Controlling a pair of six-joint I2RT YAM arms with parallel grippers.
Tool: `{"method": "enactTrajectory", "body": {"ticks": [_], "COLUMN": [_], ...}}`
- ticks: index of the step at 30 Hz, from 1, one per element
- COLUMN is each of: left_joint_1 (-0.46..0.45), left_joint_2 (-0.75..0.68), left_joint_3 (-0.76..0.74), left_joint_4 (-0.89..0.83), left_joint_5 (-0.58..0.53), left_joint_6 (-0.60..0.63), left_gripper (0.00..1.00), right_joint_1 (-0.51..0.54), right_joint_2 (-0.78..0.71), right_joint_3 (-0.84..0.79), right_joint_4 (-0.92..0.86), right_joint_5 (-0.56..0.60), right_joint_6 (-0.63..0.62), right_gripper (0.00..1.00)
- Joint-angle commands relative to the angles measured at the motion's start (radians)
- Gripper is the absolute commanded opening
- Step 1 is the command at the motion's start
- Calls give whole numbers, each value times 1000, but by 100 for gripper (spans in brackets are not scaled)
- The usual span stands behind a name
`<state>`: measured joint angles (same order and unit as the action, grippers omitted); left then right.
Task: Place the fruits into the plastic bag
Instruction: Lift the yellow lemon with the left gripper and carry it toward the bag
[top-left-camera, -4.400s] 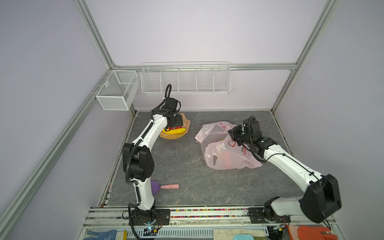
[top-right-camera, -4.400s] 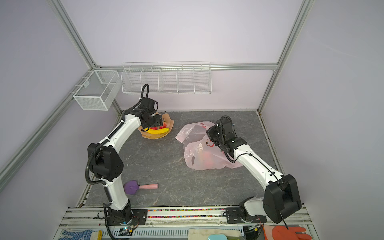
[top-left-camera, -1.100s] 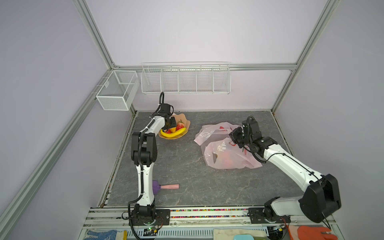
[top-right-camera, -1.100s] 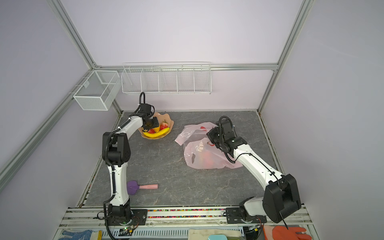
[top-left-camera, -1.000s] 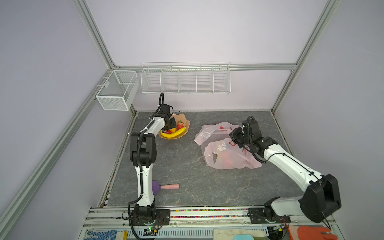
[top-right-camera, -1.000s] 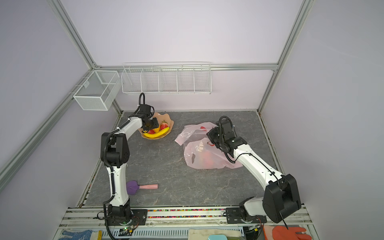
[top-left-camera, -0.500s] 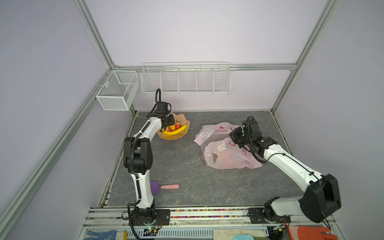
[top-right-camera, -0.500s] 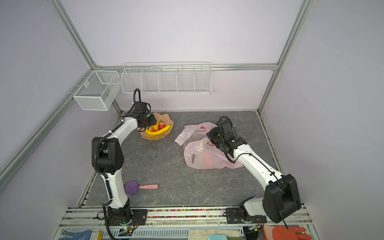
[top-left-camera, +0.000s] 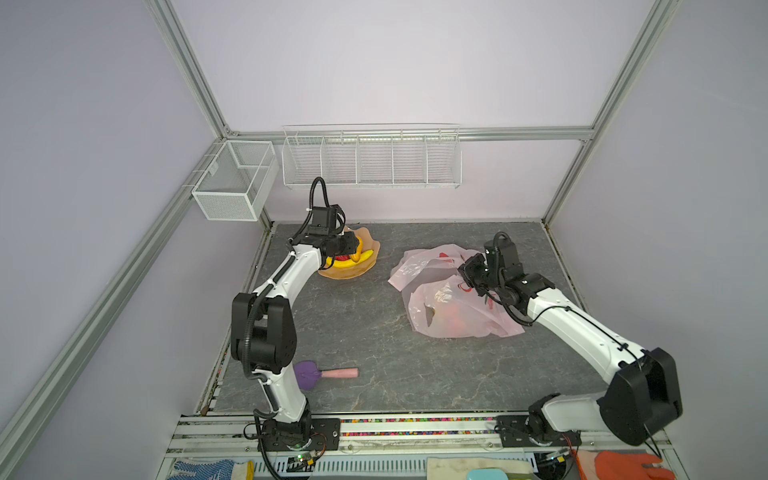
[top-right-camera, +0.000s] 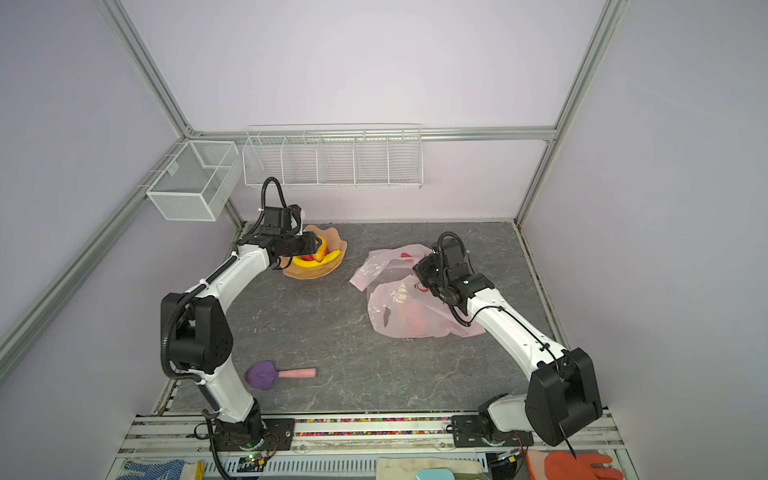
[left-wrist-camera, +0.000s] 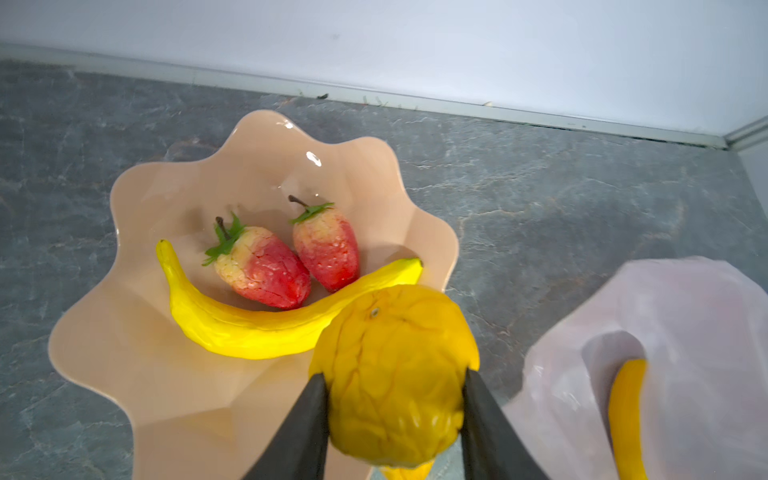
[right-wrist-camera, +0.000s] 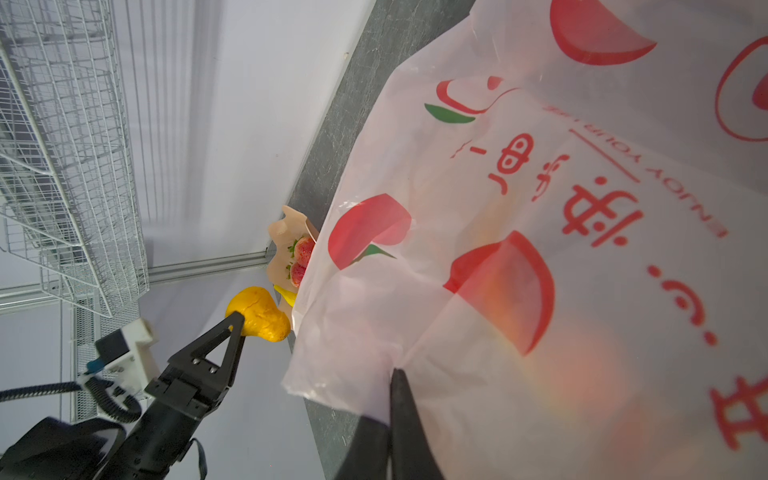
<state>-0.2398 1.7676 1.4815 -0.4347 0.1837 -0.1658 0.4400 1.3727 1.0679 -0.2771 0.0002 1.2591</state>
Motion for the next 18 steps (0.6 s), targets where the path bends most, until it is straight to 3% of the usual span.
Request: {"method": "enactTrajectory", "body": {"ticks": [1,12,18], "left_joint_1": [-31,-208,-330], "left_joint_2": [-82,-277,-303], "left_joint_3": [-46,-166,-171], "left_joint_4": [26,-79,-160], "left_joint_5": [61,87,59], "left_joint_6": [92,267,342], "left_gripper": [29,27,26], "right_joint_1": [-3,-4,-2], "right_joint_2": [-17,-31,-37], "right_joint_3": [-2,-11,-14], "right_joint_4": [9,-11,-16], "right_joint_5": [4,-5,-11], "right_joint_6": [7,-4,-9], "right_gripper": [6,6,6]}}
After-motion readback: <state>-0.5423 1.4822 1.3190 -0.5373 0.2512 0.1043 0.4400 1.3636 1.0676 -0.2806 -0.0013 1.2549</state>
